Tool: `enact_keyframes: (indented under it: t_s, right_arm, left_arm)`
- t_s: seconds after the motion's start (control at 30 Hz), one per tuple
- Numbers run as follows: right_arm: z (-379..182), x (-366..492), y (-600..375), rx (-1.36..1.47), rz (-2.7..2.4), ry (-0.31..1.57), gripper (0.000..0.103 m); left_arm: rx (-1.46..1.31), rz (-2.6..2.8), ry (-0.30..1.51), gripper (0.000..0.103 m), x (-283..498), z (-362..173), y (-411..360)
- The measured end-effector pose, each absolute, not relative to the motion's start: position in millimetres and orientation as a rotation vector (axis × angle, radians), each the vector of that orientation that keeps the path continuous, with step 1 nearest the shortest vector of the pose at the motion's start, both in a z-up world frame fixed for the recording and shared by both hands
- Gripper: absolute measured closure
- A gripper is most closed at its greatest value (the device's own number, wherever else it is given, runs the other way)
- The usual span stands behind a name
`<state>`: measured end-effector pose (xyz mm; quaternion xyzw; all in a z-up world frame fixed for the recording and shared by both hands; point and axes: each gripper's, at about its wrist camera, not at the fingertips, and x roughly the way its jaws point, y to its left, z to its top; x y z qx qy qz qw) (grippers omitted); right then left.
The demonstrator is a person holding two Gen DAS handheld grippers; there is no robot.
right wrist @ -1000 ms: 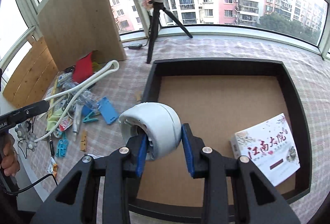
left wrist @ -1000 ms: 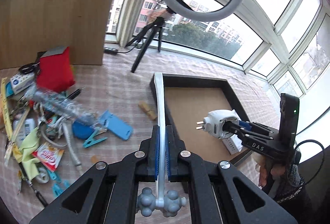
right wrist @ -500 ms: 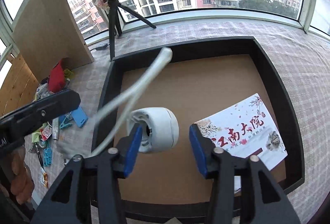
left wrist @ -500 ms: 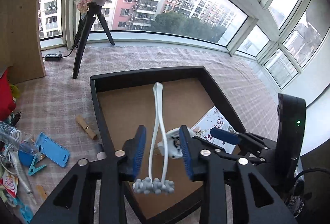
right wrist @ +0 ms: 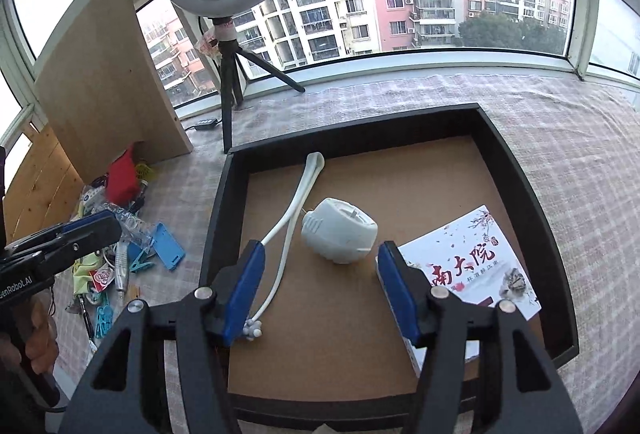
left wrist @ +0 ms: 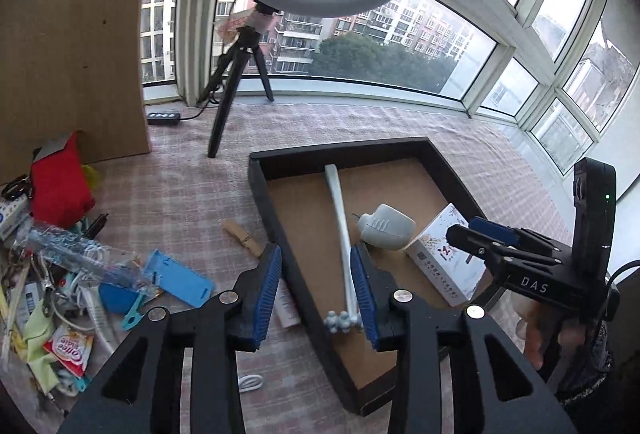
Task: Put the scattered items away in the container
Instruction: 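Grasp the wooden clothespin with the left gripper while the right grasps the USB cable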
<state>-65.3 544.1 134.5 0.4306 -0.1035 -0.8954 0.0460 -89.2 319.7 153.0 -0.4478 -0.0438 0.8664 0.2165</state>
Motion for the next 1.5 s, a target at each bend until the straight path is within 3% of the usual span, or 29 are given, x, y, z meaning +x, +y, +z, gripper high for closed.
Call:
enact_keyframes:
  t_s: [0.37,0.6,0.93,1.1,1.5]
  right_arm:
    - [140.2,-67.2,470.9,1.256,-2.547,-0.207,0.045]
    - [124.3,-63.7,398.5,1.274,-2.329,0.014,0.045]
    - [80.3,-49.0,327.9,1.322,-2.024,0.425,0.053]
    - [62.3,-53.1,319.0,1.362,-1.966,0.446,0.059]
    - [35.5,-65.5,303.8,1.405,-1.925,0.429,0.059]
  left_arm:
    - [-1.352,2.620,-0.120,0.069,-48.5,156.0,167.3]
    - [-1.487,2.624,-0.167,0.069,-16.1,129.6,116.0]
    - [-1.554,2.421,-0.230,0.070,-30.5,82.7,172.3]
    - [-1.620,2.354,-0.253,0.072,-53.2,56.1,193.6]
    - [-1.708,2.311,-0.177,0.072,-76.9,24.9,211.3]
